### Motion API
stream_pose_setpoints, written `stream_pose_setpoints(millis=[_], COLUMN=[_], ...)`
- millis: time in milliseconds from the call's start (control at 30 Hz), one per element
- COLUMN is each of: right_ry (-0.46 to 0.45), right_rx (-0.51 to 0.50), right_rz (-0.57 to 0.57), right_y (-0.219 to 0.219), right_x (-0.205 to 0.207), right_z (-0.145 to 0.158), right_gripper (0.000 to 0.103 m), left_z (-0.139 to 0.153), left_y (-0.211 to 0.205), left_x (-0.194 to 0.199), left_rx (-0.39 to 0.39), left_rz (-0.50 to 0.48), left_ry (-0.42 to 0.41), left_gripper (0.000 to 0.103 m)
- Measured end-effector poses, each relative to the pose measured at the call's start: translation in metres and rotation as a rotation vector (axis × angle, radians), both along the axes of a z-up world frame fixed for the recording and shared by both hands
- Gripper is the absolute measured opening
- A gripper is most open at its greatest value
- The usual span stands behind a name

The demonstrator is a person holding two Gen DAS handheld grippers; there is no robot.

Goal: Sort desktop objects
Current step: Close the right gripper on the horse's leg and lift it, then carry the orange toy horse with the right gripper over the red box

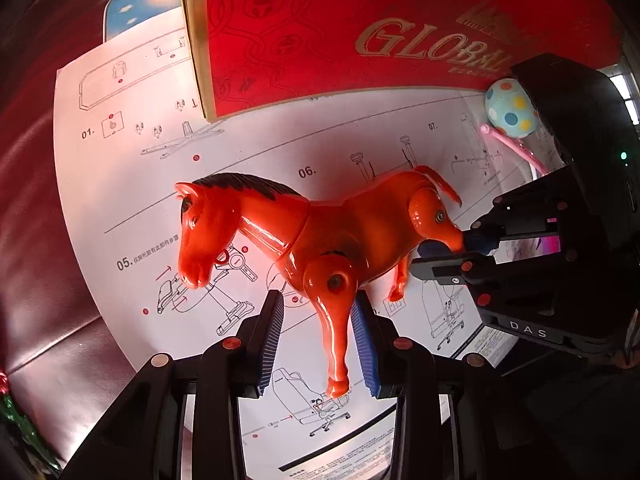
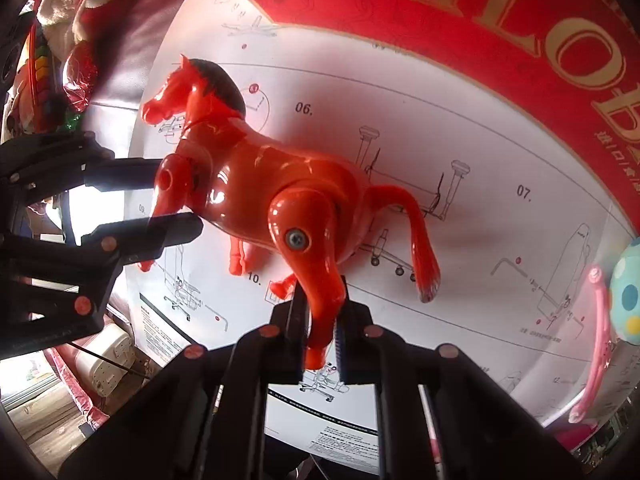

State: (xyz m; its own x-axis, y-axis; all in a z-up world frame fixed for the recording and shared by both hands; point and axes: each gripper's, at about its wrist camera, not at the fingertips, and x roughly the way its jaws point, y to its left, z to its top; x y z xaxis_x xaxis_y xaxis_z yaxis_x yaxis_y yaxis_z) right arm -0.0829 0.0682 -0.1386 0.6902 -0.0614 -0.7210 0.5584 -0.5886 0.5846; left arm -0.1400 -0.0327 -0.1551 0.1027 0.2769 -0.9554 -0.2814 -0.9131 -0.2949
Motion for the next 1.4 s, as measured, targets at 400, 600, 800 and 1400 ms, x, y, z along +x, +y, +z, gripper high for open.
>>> stream_pose_setpoints(millis=[400, 600, 800, 1400], right_ry=[-0.034, -0.015, -0.015, -0.001], right_rx=[0.015, 0.02, 0.004, -0.143], right_rz=[0.004, 0.007, 0.0, -0.016], right_y=[-0.005, -0.016, -0.014, 0.022], right_x=[-0.001, 0.004, 0.003, -0.024], right_z=[0.0, 0.001, 0.002, 0.067], right_gripper=[0.013, 0.014, 0.011, 0.012], left_z=[-0.016, -0.016, -0.012, 0.057], left_y=[0.007, 0.01, 0.012, 0.038], left_x=[0.015, 0.015, 0.017, 0.049], left_rx=[-0.08, -0.086, -0.085, 0.009], left_rz=[0.061, 0.048, 0.052, 0.11], left_ry=[0.017, 0.043, 0.068, 0.151], left_gripper=[0.014, 0.009, 0.009, 0.009])
